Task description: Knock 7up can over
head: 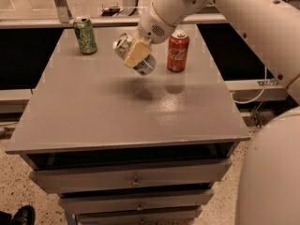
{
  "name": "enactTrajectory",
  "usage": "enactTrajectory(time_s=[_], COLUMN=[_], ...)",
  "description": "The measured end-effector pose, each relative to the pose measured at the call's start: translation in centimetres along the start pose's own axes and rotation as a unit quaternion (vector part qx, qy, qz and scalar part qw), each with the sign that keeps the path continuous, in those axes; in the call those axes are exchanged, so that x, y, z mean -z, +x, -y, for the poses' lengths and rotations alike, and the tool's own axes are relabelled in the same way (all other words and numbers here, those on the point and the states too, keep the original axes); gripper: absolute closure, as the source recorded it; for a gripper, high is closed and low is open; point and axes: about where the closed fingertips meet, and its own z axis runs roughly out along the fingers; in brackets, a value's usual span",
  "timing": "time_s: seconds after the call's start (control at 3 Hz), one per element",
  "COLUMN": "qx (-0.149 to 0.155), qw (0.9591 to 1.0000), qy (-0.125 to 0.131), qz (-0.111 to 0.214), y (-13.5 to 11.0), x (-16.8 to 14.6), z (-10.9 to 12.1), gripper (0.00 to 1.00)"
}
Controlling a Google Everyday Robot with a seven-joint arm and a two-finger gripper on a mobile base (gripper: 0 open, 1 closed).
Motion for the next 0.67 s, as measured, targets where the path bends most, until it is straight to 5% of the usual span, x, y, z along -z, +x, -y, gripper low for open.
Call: enactTrajectory(time_s=[0.33,0.67], qx=[0.068,0.111], qw=[0.9874,0.9675], qy=[-0.104,-0.172], qz=[-0.099,-0.148], y=[1.8,2.5], x=[-1.9,-3.8], z=[-4.5,-8.0], gripper=[0.97,0.67])
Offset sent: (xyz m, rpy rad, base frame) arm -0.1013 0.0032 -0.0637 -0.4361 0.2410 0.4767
